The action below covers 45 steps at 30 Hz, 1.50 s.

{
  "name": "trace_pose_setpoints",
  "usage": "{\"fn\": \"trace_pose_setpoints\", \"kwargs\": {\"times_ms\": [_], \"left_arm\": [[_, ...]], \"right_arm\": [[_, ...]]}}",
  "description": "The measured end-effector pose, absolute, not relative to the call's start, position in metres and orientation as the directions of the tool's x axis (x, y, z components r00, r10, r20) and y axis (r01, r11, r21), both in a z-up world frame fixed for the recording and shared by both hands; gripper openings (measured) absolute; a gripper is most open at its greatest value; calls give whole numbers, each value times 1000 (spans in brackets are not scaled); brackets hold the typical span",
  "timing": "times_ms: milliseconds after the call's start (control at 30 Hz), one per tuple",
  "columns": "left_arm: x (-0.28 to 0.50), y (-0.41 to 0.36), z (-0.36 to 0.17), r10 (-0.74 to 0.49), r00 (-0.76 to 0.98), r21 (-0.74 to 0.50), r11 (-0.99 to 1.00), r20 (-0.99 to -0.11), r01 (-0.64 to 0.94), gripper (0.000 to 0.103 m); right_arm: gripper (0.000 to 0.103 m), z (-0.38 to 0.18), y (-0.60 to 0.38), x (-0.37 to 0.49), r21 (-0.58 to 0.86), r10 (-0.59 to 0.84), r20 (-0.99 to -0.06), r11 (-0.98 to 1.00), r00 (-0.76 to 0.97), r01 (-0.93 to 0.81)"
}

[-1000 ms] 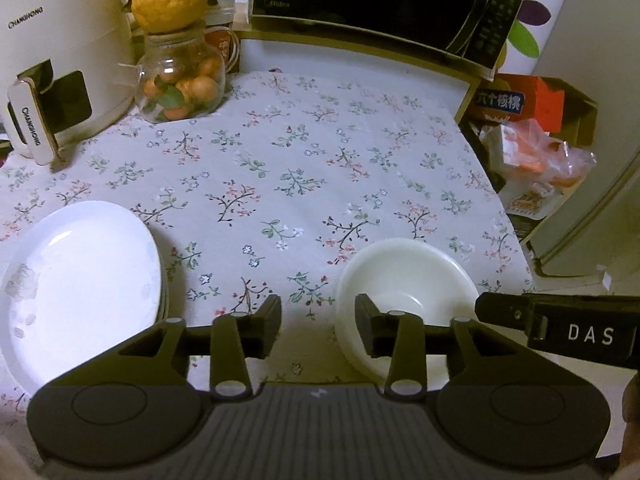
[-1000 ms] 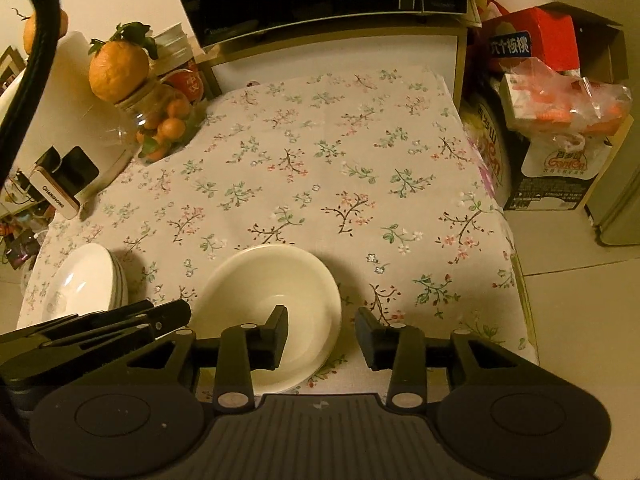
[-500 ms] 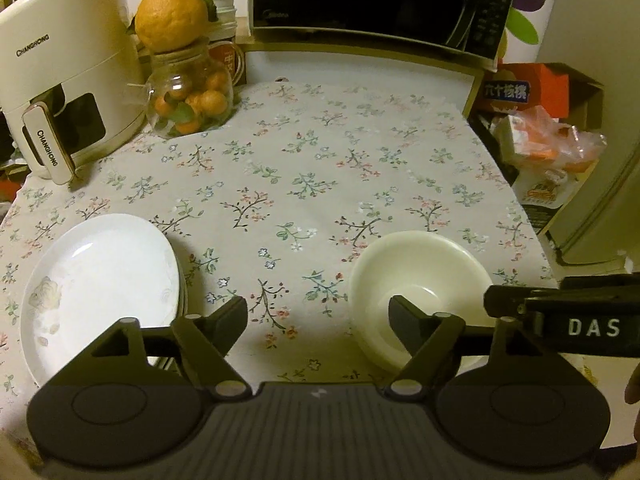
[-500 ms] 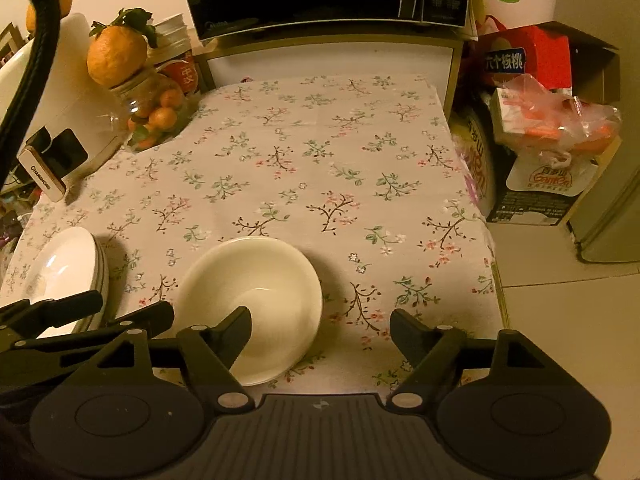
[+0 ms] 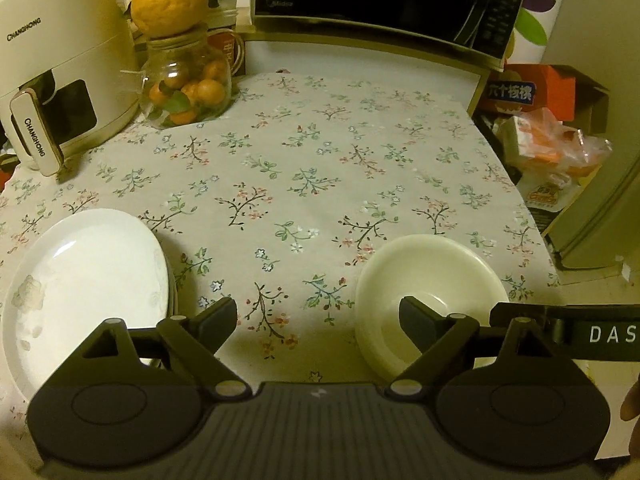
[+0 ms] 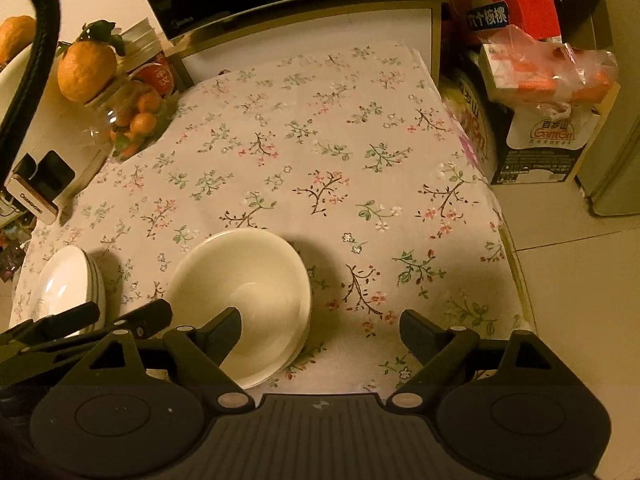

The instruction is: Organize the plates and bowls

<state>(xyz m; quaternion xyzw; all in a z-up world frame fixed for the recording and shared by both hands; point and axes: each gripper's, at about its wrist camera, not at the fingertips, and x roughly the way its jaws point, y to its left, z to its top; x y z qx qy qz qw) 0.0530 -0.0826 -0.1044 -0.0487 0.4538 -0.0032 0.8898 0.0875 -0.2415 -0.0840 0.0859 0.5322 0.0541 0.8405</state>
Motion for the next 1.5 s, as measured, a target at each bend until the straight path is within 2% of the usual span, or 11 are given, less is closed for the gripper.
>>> {"fn": "trace_pose_setpoints", "kwargs": {"times_ms": [100, 200, 300, 367, 400, 467, 533, 700, 933, 1167, 1500], "left_arm": [[55, -83, -108, -58, 583, -97, 995, -811, -36, 81], [59, -84, -116, -73, 567, -109, 994, -821, -29, 72], [65, -83, -127, -111, 539, -148, 989, -835, -24, 55], [68, -82, -133, -131, 522, -174, 984, -843, -34, 41], [70, -81, -136, -142, 514, -186, 982, -846, -36, 39], [71, -82, -139, -188, 500, -229, 973, -845, -21, 19], [70, -85, -138, -208, 496, -245, 969, -843, -10, 12], [65, -84, -124, -188, 520, -222, 975, -833, -3, 11], [49, -62, -89, -152, 588, -218, 975, -794, -42, 10], [31, -6, -60, -86, 642, -251, 953, -762, -170, 10], [6, 76, -63, 41, 601, -242, 891, -798, -383, 10]], "right_arm": [[85, -85, -241, 88, 208, 188, -884, 978, 428, -1], [80, -87, -242, 89, 214, 195, -884, 977, 424, -2], [74, -94, -240, 92, 234, 214, -887, 972, 409, -2], [62, -103, -239, 95, 261, 236, -892, 965, 384, 12], [57, -107, -238, 96, 275, 248, -896, 961, 369, 20], [34, -116, -237, 98, 299, 269, -899, 953, 345, 37], [18, -121, -233, 99, 315, 284, -901, 948, 330, 44], [15, -109, -223, 98, 280, 250, -898, 960, 362, 31], [12, -85, -211, 101, 300, 275, -868, 954, 414, -5], [12, -46, -159, 97, 298, 333, -818, 943, 468, -151], [12, -42, -54, 103, 308, 434, -819, 885, 375, -350]]}}
